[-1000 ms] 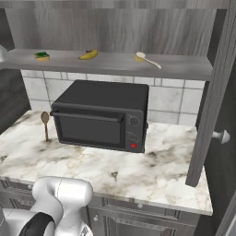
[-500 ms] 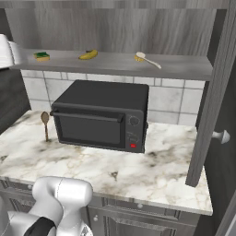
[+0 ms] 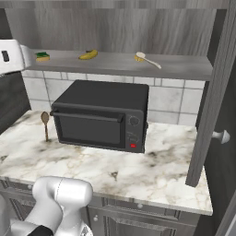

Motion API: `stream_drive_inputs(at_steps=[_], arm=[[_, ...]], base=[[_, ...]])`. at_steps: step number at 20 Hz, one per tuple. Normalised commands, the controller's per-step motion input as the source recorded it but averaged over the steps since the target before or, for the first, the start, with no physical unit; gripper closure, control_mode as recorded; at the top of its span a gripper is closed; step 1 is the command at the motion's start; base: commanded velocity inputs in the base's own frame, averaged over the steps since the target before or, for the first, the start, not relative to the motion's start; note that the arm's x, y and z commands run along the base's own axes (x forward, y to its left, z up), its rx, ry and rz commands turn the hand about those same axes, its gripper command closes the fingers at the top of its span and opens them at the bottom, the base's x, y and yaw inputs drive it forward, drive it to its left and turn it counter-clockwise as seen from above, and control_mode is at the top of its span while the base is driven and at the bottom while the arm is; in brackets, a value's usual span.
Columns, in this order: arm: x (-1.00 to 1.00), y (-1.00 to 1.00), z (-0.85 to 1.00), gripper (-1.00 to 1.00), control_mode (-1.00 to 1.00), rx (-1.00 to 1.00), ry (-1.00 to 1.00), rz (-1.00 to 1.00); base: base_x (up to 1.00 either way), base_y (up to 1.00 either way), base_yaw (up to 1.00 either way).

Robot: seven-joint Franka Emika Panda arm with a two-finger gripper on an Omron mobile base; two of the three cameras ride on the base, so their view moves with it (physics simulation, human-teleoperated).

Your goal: Pick the sponge and dish brush from the cabinet and place them on the counter.

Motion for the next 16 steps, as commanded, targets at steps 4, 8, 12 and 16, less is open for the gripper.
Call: stream_drive_inputs(at_steps=[4, 8, 12, 16], arm=[[0.23, 0.13, 0.01, -1.00, -1.00, 0.07, -0.01, -0.02], [0.18, 0.23, 0.12, -1.00, -1.00, 0.03, 0.00, -0.01], [0.25, 0.26, 0.03, -1.00, -1.00, 0.00, 0.01, -0.01], [0.40, 0.25, -0.02, -1.00, -1.00, 0.00, 0.06, 0.00]], base=[[0.00, 0.00, 0.00], [0.00, 0.00, 0.00], [0.00, 0.00, 0.00], [0.00, 0.00, 0.00]])
